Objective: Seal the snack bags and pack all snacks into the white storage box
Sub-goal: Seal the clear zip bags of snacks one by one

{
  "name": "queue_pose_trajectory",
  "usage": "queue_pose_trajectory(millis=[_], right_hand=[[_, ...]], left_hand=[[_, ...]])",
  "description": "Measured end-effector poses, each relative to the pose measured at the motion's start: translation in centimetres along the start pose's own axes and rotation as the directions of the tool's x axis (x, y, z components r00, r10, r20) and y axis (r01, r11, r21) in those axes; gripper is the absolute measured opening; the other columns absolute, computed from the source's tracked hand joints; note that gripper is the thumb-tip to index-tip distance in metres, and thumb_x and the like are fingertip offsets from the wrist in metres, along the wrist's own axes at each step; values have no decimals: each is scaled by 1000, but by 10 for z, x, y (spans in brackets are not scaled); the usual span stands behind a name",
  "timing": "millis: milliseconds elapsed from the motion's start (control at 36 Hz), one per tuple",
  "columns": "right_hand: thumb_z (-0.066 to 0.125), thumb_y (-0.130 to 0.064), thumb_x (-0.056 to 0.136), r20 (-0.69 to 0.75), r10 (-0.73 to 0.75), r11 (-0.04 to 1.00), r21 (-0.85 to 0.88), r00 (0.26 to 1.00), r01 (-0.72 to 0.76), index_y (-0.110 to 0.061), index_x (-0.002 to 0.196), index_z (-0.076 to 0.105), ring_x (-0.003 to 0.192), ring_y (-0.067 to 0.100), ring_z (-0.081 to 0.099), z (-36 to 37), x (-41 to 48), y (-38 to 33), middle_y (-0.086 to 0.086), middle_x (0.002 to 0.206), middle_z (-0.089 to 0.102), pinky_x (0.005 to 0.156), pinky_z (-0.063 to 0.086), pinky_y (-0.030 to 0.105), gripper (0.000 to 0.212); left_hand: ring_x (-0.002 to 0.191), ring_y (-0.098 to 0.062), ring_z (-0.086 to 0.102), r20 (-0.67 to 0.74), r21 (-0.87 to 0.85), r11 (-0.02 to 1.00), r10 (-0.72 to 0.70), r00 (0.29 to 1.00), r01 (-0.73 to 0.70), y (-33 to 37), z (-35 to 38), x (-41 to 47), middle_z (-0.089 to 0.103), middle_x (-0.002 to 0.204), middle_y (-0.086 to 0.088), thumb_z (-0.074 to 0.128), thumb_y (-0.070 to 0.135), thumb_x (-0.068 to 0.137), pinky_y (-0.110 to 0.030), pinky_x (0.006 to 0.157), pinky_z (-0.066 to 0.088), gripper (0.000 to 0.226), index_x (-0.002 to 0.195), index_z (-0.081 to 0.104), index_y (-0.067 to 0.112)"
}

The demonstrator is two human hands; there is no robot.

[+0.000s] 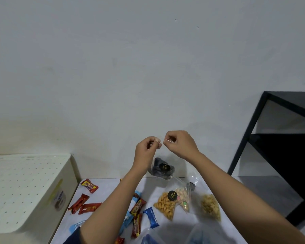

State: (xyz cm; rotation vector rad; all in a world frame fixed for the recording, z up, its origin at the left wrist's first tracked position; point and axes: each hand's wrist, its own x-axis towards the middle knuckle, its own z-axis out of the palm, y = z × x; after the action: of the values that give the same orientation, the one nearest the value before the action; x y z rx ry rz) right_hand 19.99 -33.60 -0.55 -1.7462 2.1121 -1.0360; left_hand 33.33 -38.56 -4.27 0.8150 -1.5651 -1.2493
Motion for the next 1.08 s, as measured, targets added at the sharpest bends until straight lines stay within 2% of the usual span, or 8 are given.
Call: queue_pose_trajectory(millis=[111, 278, 417, 583, 722, 806, 972, 1083], right_hand=[[60, -27, 79, -21, 2, 1000, 13, 1000, -1, -23, 66, 62, 65, 13, 51, 1, -2, -1, -9, 62, 56, 58, 41, 28, 14], [70, -29, 80, 153, 20, 980, 195, 988, -50, -23, 69, 70, 65, 8, 60, -12, -2, 10, -8, 65, 68, 71, 54, 37, 12], [65, -21, 83, 108, 25, 994, 99, 994, -35, -28, 66, 64, 75, 18, 65, -14, -1, 11, -9, 64, 65, 74, 53, 36, 17], [65, -22, 83, 80, 11, 994, 111, 997, -19, -31, 65, 61, 73, 16, 61, -12, -2, 10, -9, 65, 62, 72, 51, 34, 20], [67, -16, 82, 149, 12, 972, 230, 989, -46, -26, 68, 66, 67, 8, 60, -16, -4, 8, -6, 68, 66, 73, 50, 27, 17], [66, -15, 84, 215, 18, 974, 216, 976, -65, -21, 72, 67, 64, 5, 59, -23, -6, 12, -4, 71, 68, 71, 49, 24, 13], [66, -14, 83, 159, 48, 978, 193, 986, -79, -21, 69, 66, 66, 13, 61, -20, -7, 22, 0, 66, 71, 75, 53, 39, 16], [67, -14, 83, 125, 74, 959, 263, 989, -105, -21, 70, 68, 60, 2, 62, -18, -9, 23, -2, 66, 70, 70, 53, 23, 15]], left_hand=[[66, 1, 60, 28, -13, 1000, -1, 1000, 1, 2, -3, 1, 64, 74, -1, 53, 5, 91, -11, 69, 49, 16, 81, 63, 10], [71, -8, 59, -27, -4, 1000, -6, 1000, 6, -1, -11, 3, 63, 71, 1, 54, 11, 92, -20, 74, 48, 16, 79, 64, 14], [66, -3, 58, -32, -53, 999, -6, 999, 5, 3, -13, 2, 62, 72, -1, 52, 6, 91, -14, 68, 46, 16, 80, 62, 12], [63, 2, 59, 115, -8, 1000, -2, 993, 3, 7, -14, 1, 62, 74, -4, 58, 7, 89, -7, 65, 45, 5, 87, 62, 6], [64, -1, 62, 77, 27, 1000, 13, 997, -15, 5, -19, 3, 66, 74, -6, 63, 7, 86, -10, 67, 49, 7, 80, 65, 10], [62, -2, 62, 71, -21, 1000, -9, 997, 11, 3, -25, 1, 66, 72, -9, 64, 3, 84, -11, 66, 50, 3, 83, 65, 0], [68, -4, 66, 136, -19, 997, -68, 988, 71, 2, -30, 0, 72, 74, 1, 61, 10, 87, -8, 65, 47, 14, 94, 69, 2], [75, -5, 68, 164, 3, 995, -102, 981, 103, -2, -33, 0, 73, 85, 1, 57, 14, 90, -9, 66, 47, 15, 98, 69, 8]])
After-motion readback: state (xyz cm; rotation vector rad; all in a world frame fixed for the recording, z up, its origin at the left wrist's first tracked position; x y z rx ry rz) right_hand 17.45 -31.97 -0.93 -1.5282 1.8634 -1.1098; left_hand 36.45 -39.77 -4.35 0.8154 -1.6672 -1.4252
